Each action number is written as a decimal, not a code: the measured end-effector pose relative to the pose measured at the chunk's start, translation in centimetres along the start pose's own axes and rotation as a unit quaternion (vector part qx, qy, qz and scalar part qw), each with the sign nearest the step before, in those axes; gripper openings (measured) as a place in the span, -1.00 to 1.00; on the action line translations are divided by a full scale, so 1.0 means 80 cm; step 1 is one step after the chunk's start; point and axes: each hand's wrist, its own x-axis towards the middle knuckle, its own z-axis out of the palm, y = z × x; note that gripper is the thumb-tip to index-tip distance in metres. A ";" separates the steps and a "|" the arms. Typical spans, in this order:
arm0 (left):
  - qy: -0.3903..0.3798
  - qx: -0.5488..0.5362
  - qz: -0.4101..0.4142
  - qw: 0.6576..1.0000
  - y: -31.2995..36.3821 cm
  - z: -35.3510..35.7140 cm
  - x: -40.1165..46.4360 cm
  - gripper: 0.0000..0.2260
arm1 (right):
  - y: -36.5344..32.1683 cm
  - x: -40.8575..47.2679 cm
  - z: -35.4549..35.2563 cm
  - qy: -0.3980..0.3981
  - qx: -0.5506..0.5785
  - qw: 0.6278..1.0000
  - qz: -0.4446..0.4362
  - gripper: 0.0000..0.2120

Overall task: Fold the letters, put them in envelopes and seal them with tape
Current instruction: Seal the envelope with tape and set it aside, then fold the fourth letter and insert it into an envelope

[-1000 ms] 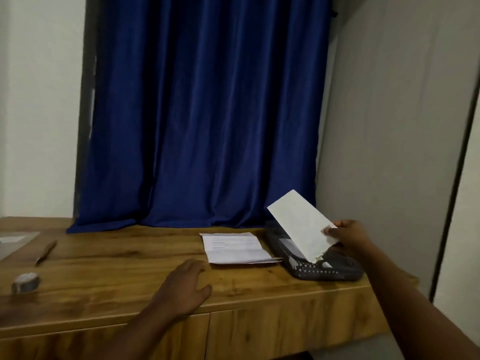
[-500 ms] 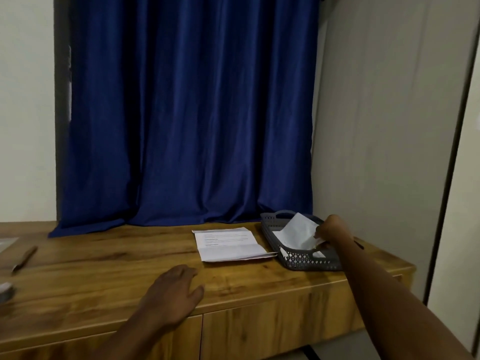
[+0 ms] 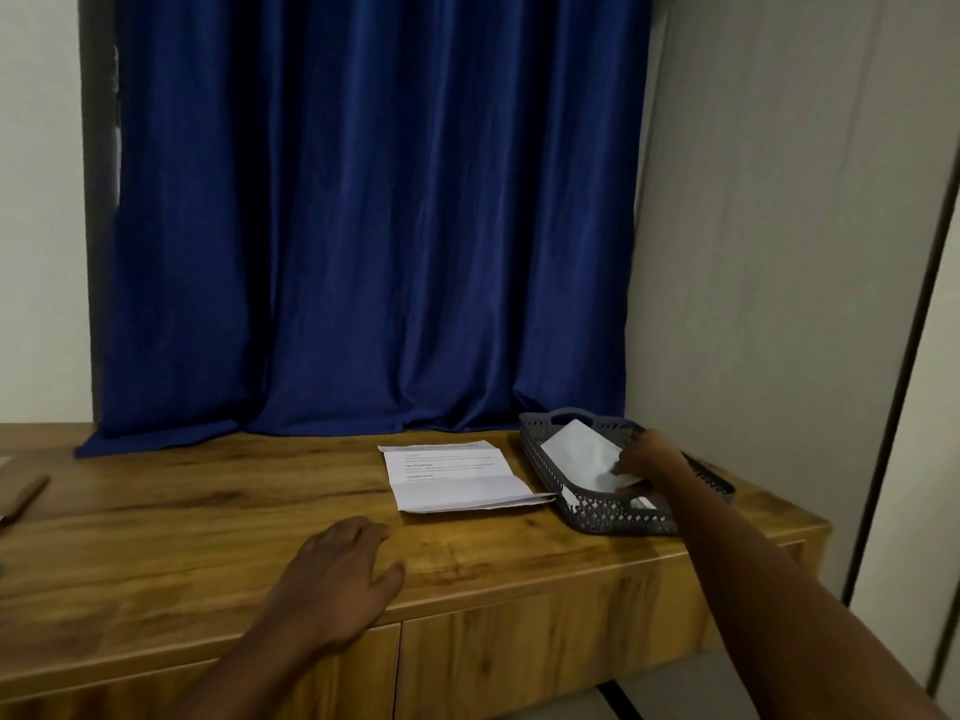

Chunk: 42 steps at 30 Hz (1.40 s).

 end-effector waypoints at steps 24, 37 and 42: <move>0.001 -0.014 -0.011 1.000 0.006 -0.007 -0.005 -0.42 | -0.024 -0.038 -0.009 0.094 -0.194 0.972 -0.094 -0.74; -0.006 -0.030 -0.024 0.999 0.005 -0.008 -0.006 -0.39 | -0.112 -0.119 0.138 -0.092 -0.368 0.837 -0.395 -0.52; 0.002 -0.032 -0.028 0.999 0.007 -0.006 -0.006 -0.39 | -0.123 -0.124 0.156 -0.046 -0.341 0.853 -0.392 -0.76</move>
